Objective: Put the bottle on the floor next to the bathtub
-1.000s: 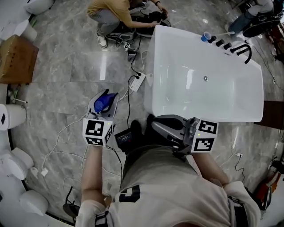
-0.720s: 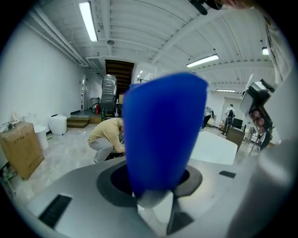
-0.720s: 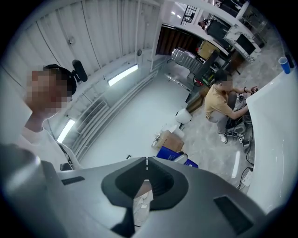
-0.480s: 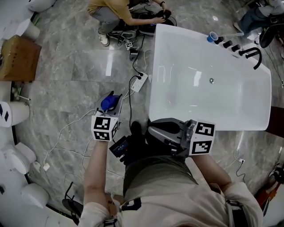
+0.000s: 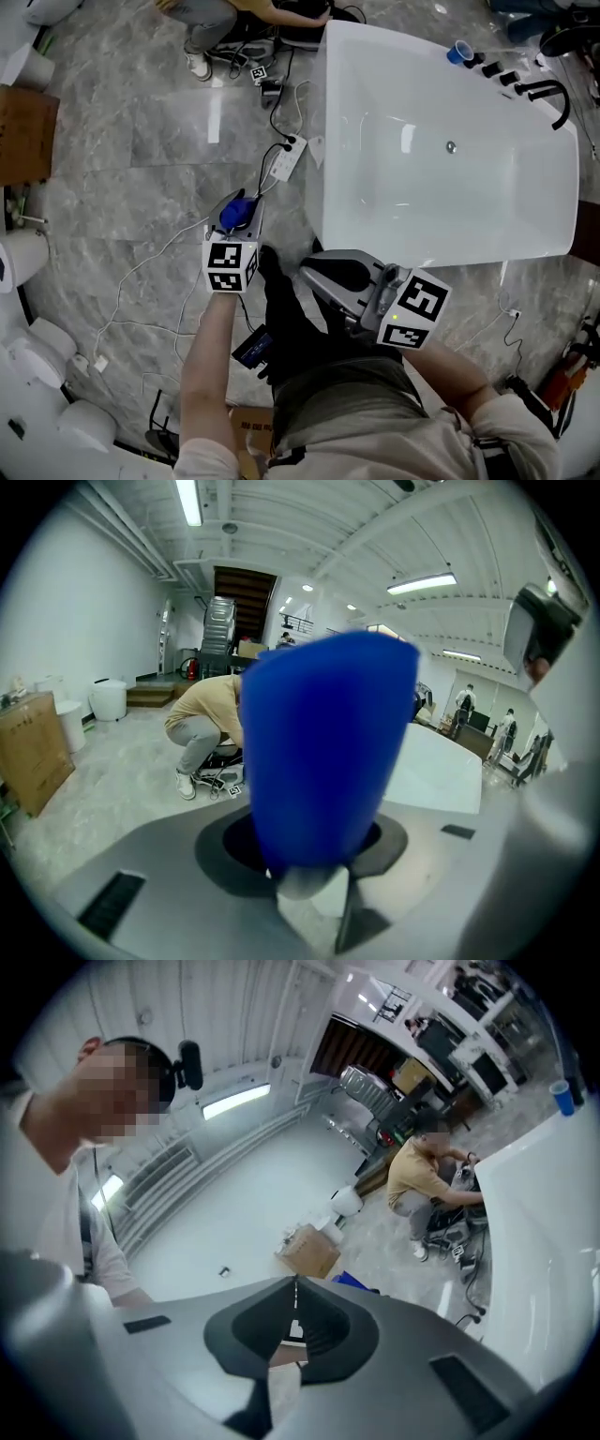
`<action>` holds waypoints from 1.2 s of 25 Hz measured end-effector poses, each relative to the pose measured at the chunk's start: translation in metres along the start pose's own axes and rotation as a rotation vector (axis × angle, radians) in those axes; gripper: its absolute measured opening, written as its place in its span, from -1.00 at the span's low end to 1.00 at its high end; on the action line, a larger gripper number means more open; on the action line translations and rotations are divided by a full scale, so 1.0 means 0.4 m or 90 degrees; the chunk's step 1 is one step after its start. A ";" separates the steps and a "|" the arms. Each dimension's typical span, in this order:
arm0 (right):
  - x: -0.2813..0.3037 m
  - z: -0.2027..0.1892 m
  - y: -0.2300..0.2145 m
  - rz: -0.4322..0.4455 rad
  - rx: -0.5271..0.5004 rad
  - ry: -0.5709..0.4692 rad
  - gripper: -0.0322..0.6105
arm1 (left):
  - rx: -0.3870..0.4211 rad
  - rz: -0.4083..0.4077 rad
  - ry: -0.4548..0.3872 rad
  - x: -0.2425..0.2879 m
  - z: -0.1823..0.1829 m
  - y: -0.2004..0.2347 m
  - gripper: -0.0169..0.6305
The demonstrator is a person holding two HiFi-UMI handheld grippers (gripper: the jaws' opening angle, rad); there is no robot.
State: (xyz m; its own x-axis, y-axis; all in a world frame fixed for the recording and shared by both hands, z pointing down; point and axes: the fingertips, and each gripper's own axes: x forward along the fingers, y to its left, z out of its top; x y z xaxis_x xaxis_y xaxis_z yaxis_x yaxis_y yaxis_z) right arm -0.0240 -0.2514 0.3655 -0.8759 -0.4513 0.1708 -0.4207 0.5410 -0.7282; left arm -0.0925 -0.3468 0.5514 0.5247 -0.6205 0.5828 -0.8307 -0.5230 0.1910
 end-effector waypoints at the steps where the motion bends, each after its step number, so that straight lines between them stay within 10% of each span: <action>1: 0.025 -0.023 -0.016 -0.026 -0.031 0.001 -0.81 | 0.004 -0.011 0.005 0.017 -0.029 0.009 -0.34; 10: 0.203 -0.264 -0.178 -0.183 -0.160 0.023 -0.81 | 0.068 -0.112 0.069 0.177 -0.304 0.082 -0.34; 30: 0.288 -0.703 -0.464 -0.176 -0.123 0.060 -0.81 | 0.100 -0.139 0.097 0.563 -0.783 0.084 -0.34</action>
State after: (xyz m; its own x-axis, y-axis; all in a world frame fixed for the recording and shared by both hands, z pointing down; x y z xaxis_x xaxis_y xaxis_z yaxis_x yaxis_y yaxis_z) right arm -0.1134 -0.2043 0.7072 -0.7364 -0.5369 0.4117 -0.6746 0.5359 -0.5077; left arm -0.0605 -0.3213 0.9366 0.6437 -0.3952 0.6553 -0.6564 -0.7254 0.2072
